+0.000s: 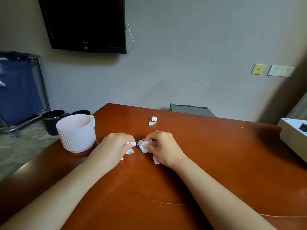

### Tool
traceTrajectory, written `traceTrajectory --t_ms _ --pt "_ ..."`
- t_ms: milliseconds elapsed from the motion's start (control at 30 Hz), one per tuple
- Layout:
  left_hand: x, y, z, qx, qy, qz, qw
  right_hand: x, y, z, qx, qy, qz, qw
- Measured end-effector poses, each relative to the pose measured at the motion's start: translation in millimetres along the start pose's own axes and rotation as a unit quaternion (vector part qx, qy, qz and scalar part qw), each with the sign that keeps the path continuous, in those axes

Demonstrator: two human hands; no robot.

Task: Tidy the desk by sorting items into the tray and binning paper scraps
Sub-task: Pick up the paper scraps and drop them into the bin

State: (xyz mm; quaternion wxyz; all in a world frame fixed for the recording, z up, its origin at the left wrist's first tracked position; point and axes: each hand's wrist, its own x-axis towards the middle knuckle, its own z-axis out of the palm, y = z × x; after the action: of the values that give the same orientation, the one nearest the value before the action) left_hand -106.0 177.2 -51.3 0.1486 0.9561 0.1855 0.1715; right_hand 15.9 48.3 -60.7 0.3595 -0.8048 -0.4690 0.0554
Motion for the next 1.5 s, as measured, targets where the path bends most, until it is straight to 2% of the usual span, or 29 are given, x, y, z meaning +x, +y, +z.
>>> traceTrajectory --t_ms 167,267,500,600,1000,1200,1500 --pt "-3 21 -9 -0.03 0.065 0.005 0.997 -18 -5 -22 -0.008 0.035 0.035 0.999" --pt "-8 35 -13 -0.04 0.058 0.005 0.997 -30 -14 -50 0.005 0.061 0.05 0.997" --pt "-27 91 -41 -0.11 0.05 0.063 0.991 -79 -34 -117 -0.059 0.074 0.059 0.994" --pt "-37 123 -49 -0.126 0.029 0.094 0.987 -106 -36 -140 -0.057 0.077 0.062 0.993" --pt "-93 254 -28 -0.167 -0.053 0.224 0.959 -240 -25 -212 -0.191 0.147 0.115 0.964" --pt "-128 325 -2 -0.199 -0.114 0.277 0.933 -329 -11 -248 -0.215 0.19 0.198 0.937" --pt "-182 414 53 -0.237 -0.209 0.366 0.876 -462 23 -270 -0.214 0.233 0.319 0.893"
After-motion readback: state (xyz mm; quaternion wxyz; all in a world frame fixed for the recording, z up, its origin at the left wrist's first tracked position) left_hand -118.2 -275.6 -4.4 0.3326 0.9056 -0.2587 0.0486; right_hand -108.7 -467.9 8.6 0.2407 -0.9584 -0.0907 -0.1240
